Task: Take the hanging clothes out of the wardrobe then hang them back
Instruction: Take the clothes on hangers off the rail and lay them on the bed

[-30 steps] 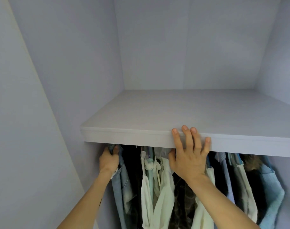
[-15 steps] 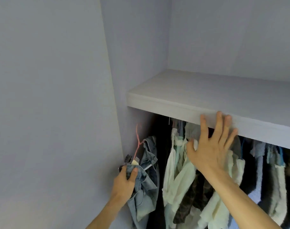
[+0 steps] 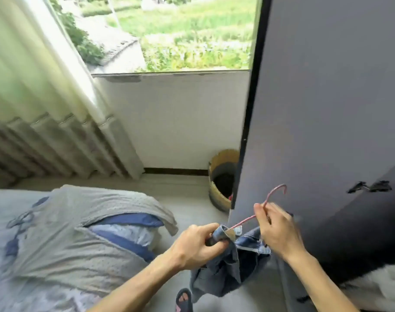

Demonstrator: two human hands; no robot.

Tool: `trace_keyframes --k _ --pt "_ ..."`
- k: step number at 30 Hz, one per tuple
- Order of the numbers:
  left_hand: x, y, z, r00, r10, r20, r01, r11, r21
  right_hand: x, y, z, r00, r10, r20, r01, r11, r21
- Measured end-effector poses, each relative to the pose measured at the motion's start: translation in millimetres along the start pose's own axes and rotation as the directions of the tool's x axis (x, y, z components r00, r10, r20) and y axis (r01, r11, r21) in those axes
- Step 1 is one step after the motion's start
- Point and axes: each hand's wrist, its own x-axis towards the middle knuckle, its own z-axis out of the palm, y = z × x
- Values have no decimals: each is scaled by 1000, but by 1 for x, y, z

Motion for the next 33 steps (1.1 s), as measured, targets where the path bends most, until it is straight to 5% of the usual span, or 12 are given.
trace_keyframes --k 5,11,25,33 --pt "-88 -52 -51 957 -188 -222 223 965 142 10 -85 77 951 -290 109 291 957 2" --pt "-159 -104 -110 809 -258 -527 389 909 151 27 -202 141 841 -505 194 511 860 21" --pt "-185 -158 -247 627 -255 -736 315 947 -59 102 -387 212 732 -679 45 680 726 -108" --pt "-196 -170 -306 404 -287 -869 399 910 -116 141 -477 254 591 -806 42 805 592 36"
